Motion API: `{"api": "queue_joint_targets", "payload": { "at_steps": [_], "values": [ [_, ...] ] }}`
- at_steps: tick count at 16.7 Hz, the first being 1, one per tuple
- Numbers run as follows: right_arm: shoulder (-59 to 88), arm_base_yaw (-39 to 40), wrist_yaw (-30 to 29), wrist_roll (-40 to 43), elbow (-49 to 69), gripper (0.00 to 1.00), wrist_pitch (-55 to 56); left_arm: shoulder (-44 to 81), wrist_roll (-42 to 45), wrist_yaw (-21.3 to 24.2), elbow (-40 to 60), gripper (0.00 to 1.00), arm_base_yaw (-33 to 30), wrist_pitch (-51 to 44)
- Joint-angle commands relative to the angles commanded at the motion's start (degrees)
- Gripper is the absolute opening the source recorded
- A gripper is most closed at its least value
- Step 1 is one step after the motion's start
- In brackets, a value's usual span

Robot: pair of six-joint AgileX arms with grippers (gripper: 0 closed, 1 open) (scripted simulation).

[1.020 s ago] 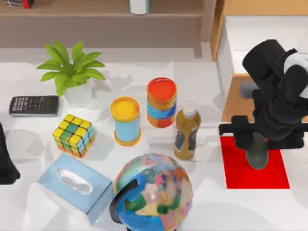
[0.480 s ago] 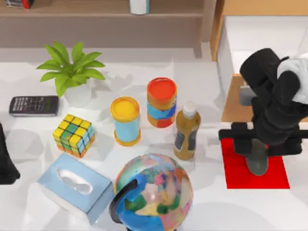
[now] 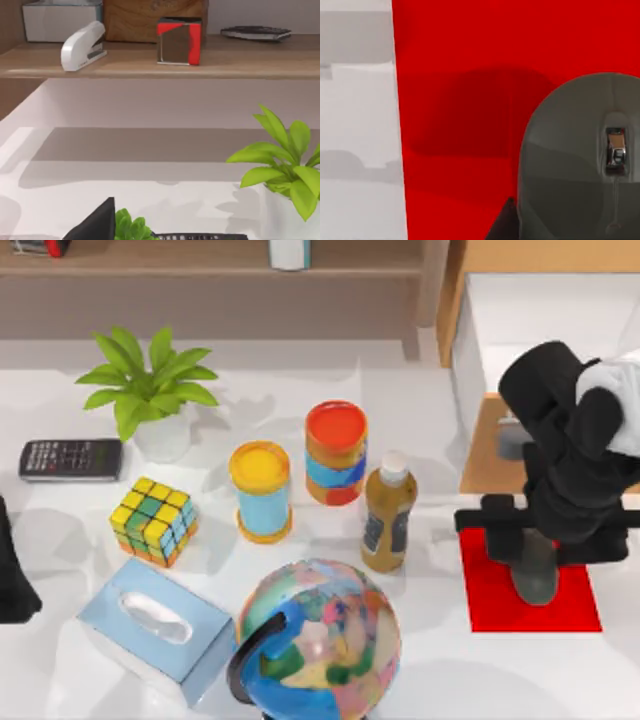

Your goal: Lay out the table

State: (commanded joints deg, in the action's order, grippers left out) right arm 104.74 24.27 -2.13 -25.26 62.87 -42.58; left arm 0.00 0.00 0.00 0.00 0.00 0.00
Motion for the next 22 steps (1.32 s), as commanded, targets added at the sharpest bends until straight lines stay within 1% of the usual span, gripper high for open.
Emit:
{"api": "queue_joint_targets", "payload": {
  "at_steps": [9, 10, 20, 22],
  "values": [
    [0.0, 0.0, 0.0, 0.0, 0.0, 0.98, 0.0, 0.0, 0.0, 0.0, 0.0, 1.0, 0.0, 0.0],
    [0.0, 0.0, 0.0, 0.0, 0.0, 1.0, 0.0, 0.0, 0.0, 0.0, 0.0, 1.0, 0.0, 0.0],
    [-0.1, 0.1, 0.0, 0.0, 0.0, 1.0, 0.0, 0.0, 0.0, 0.0, 0.0, 1.0, 0.0, 0.0],
    [-0.4, 0.3, -0.8, -0.3, -0.8, 1.0, 1.9, 0.0, 0.0, 0.0, 0.0, 1.0, 0.0, 0.0]
  ]
}}
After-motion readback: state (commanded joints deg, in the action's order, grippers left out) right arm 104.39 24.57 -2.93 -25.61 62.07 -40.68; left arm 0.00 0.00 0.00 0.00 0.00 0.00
